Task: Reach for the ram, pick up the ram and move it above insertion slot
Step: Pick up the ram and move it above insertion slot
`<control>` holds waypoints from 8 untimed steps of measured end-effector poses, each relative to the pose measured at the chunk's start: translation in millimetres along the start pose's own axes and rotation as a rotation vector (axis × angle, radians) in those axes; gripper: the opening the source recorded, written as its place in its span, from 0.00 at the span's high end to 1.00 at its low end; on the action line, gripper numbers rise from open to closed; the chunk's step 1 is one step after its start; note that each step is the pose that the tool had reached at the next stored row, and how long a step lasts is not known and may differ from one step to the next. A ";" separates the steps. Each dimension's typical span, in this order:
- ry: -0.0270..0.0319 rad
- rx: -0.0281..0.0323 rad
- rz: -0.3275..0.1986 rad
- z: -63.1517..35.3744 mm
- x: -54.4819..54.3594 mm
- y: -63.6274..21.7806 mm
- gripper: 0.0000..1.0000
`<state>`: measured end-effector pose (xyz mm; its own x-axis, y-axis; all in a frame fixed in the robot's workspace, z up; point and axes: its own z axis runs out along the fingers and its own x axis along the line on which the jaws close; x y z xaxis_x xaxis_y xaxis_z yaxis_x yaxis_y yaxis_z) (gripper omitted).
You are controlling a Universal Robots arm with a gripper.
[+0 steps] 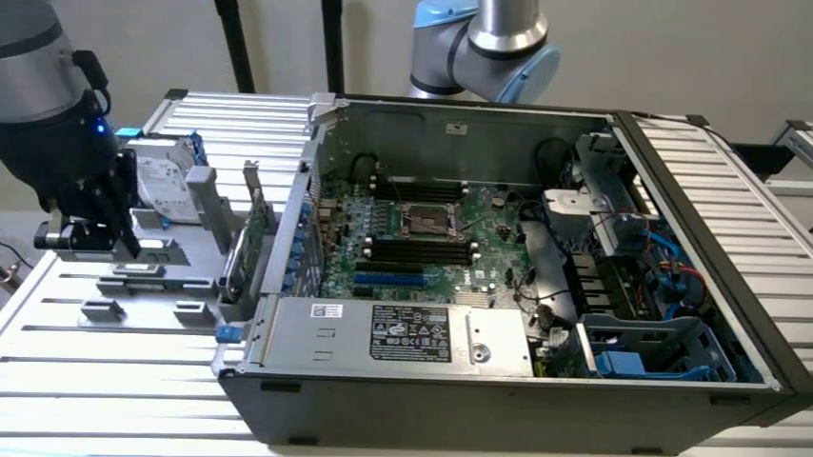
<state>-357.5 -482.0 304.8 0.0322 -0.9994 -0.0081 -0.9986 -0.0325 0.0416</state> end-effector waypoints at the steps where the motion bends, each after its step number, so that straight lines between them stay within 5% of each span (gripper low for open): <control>1: 0.0000 -0.0002 0.000 -4.6 0.1 -2.2 0.87; 8: -0.0037 0.0000 -0.002 -37.4 0.5 -22.5 0.87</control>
<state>-333.5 -482.0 341.1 0.0344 -0.9993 -0.0119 -0.9985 -0.0349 0.0416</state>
